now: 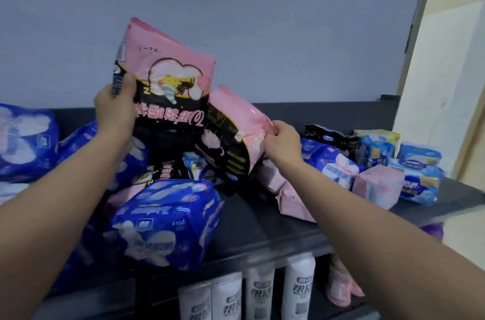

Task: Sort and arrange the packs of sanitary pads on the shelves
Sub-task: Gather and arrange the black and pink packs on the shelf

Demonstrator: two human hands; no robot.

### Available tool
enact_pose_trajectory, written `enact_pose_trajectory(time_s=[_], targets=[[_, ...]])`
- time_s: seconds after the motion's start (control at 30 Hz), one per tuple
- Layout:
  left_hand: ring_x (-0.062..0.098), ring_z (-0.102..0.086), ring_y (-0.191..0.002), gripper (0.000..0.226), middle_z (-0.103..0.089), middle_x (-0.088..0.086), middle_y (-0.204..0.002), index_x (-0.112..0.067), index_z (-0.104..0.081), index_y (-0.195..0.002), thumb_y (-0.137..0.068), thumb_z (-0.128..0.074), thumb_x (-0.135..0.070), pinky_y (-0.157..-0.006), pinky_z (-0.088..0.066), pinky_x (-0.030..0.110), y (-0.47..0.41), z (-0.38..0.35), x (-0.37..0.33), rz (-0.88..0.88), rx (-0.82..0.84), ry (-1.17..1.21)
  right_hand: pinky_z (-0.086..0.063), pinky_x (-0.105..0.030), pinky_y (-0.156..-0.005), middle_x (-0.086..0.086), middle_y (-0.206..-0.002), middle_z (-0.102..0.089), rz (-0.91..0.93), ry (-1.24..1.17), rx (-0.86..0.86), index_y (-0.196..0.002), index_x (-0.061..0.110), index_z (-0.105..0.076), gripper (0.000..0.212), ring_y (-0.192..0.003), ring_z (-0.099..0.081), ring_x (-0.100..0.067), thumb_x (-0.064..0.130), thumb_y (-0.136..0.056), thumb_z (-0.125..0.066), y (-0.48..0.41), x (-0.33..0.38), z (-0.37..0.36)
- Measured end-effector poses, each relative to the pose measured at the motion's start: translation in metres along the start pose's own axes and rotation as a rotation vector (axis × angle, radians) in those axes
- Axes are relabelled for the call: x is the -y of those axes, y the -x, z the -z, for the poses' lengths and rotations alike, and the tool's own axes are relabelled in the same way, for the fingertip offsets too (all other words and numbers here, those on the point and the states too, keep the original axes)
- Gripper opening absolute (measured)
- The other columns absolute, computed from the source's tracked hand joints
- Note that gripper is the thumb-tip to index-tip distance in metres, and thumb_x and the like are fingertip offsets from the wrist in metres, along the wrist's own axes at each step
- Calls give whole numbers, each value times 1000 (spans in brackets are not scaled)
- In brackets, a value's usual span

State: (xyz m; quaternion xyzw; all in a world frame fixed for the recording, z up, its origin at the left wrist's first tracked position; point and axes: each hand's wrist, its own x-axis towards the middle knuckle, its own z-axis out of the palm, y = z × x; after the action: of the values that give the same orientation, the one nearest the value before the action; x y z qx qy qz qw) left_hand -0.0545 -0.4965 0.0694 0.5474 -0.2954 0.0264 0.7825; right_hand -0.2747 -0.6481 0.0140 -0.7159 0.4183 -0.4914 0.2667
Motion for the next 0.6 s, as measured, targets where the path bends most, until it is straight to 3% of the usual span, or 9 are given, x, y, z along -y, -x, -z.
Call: enact_pose_trajectory(time_s=[0.07, 0.13, 0.2, 0.3, 0.4, 0.5, 0.6], targets=[[16, -70, -83, 27, -73, 1, -98, -20, -65, -90, -92, -58, -47, -65, -57, 32, 5, -1, 0, 211, 30, 335, -39, -31, -67, 4, -62, -46, -41, -98, -7, -61, 16, -44, 28, -70, -45, -23, 18, -89, -46, -16, -2, 6], [13, -73, -76, 30, -76, -3, -87, -21, -65, -96, -97, -48, -46, -55, -58, 28, 22, -11, -1, 355, 127, 472, -51, -38, -70, -2, -69, -59, -76, -209, 32, -71, 12, -55, 25, -71, -59, -27, 29, -86, -45, -32, -5, 12], [13, -73, -67, 33, -76, -2, -77, -21, -64, -94, -99, -43, -45, -60, -58, 31, 40, -25, -1, 442, 254, 456, -51, -32, -58, -3, -63, -59, -99, -368, 135, -73, 10, -58, 32, -60, -58, -22, 33, -94, -49, -38, -1, 20], [17, -73, -68, 37, -76, 3, -80, -18, -75, -83, -97, -48, -40, -79, -52, 39, 58, -43, 6, 501, 352, 370, -38, -15, -41, 7, -47, -52, -161, -665, 418, -68, 13, -57, 32, -38, -44, -6, 18, -99, -52, -40, 2, 30], [19, -73, -74, 35, -76, 6, -86, -16, -80, -71, -88, -56, -36, -79, -56, 38, 66, -55, 11, 521, 384, 356, -43, -20, -49, -1, -64, -65, -163, -760, 567, -78, 13, -66, 21, -49, -54, -11, 7, -94, -55, -44, -6, 33], [19, -73, -74, 25, -76, 7, -85, -12, -70, -92, -92, -56, -32, -69, -57, 38, 68, -63, 9, 507, 325, 325, -48, -27, -60, -5, -76, -64, -124, -606, 529, -87, 14, -66, 21, -65, -57, -18, 23, -98, -51, -57, -23, 38], [19, -73, -75, 25, -75, 6, -88, -13, -66, -99, -92, -57, -35, -63, -57, 36, 58, -62, 7, 466, 209, 298, -46, -39, -91, -8, -110, -66, 139, 155, 200, -104, 18, -68, 29, -108, -56, -28, 34, -98, -43, -87, -56, 51]])
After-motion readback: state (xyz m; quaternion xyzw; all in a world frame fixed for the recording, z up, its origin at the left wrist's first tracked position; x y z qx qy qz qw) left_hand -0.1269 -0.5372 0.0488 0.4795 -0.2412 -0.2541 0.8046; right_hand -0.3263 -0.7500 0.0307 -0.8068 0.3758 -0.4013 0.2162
